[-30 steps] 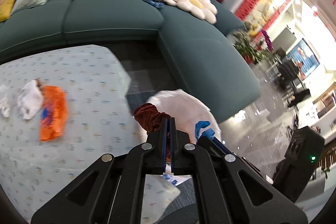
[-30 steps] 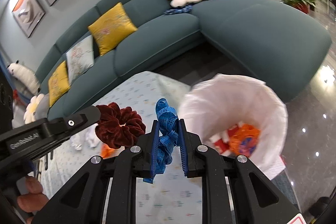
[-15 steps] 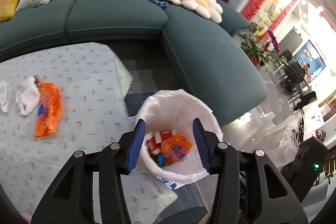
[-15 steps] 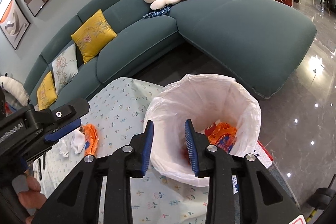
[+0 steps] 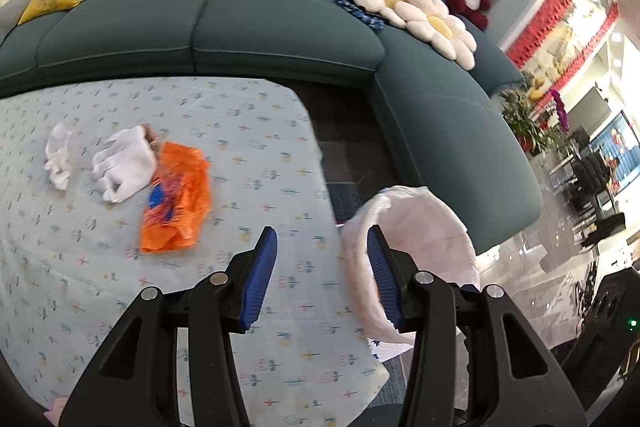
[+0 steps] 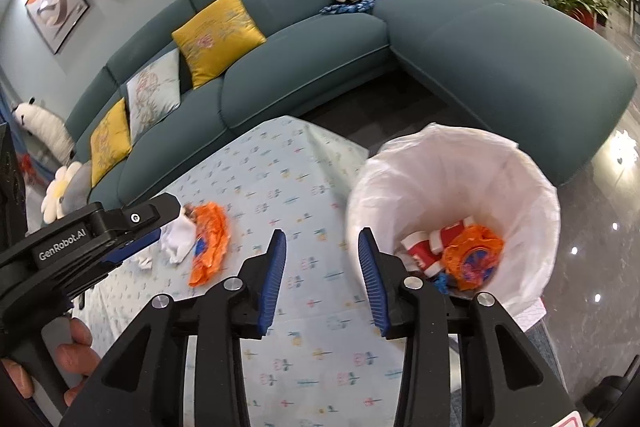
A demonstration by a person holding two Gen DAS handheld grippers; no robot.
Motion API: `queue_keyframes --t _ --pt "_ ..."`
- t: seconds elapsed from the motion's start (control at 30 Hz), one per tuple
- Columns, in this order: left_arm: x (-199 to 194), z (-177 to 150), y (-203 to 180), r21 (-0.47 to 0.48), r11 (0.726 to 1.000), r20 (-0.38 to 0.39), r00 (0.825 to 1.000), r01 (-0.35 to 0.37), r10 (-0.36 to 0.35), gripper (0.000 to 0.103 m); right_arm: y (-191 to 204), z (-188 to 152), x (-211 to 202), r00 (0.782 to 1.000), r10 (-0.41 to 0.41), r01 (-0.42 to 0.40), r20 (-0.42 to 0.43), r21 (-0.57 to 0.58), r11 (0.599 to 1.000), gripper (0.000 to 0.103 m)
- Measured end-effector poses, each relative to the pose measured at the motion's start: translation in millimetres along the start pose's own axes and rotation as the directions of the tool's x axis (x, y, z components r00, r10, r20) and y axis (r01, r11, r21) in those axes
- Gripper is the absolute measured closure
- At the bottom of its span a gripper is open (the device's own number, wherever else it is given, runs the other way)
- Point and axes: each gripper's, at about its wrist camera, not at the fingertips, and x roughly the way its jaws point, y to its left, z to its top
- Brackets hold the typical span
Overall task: Collect trash
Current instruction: 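Move both open grippers back over the white glove and orange bag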
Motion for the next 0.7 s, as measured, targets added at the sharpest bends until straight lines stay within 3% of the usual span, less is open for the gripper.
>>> queue_keyframes --t 0.37,0.7 --pt "-12.5 4.1 65.1 -0.081 0.995 0.017 0.998 -0.063 0.065 0.054 57.0 -10.7 16.6 0.999 0.024 -0.028 -0.045 -0.095 0.995 0.062" --pt "-17.8 8.9 140.1 -0.144 0.975 0.037 0.983 -0.17 0.177 0.038 113.3 -26.0 50.5 0.994 0.034 -0.053 -0.103 -0.184 0.981 0.053"
